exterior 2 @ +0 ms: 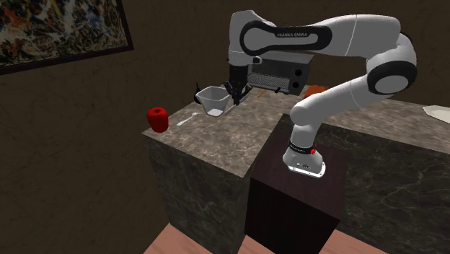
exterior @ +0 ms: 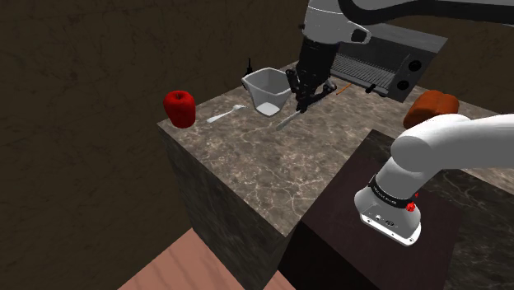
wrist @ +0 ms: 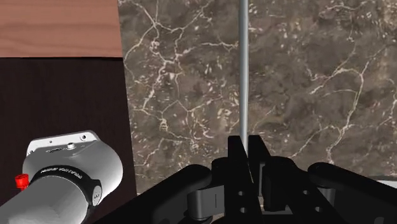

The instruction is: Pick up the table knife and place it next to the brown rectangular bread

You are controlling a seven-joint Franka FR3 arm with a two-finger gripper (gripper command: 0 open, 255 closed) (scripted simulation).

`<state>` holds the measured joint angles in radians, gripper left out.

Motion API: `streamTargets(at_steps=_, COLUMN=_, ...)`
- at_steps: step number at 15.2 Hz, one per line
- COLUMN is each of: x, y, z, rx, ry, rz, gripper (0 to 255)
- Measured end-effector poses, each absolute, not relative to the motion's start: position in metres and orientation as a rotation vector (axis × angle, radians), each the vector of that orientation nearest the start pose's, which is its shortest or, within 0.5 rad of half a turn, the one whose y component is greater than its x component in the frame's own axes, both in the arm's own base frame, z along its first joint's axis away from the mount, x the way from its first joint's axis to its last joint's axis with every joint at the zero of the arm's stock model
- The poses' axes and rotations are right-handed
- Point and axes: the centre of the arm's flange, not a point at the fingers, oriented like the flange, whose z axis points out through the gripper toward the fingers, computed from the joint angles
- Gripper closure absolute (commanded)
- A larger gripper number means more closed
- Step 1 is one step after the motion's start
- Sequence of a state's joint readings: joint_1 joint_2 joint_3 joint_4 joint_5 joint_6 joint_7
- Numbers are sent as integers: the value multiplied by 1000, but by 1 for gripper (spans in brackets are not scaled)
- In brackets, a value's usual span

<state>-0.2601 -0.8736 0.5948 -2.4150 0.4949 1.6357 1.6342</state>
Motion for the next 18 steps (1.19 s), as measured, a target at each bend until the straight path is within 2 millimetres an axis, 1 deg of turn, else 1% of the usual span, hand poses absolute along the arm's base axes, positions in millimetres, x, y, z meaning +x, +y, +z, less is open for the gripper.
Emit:
streamTargets(at_steps=4, x=254, y=158, z=534, rx=-2255, ry=2133, rz=53, gripper=255)
streamTargets(at_steps=5, x=242, y=150, z=533, rx=-2255, ry=2133, rz=53, gripper=255)
streamTargets(at_steps=6, x=232, y=137, z=531, rx=-2254, ry=2132, rz=54, gripper=255)
streamTargets(at_steps=8, x=218, y=120, z=530, rx=-2255, ry=2133, rz=54, gripper=255)
streamTargets(at_steps=9, x=209, y=107, z=531, rx=-2254, ry=2132, rz=55, gripper=255)
streamTargets(at_steps=12, x=181, y=80, z=535, rx=-2254, ry=2131, rz=54, gripper=255)
streamTargets(at_steps=18, x=128, y=22, z=532, rx=-2254, ry=2131, rz=54, gripper=255)
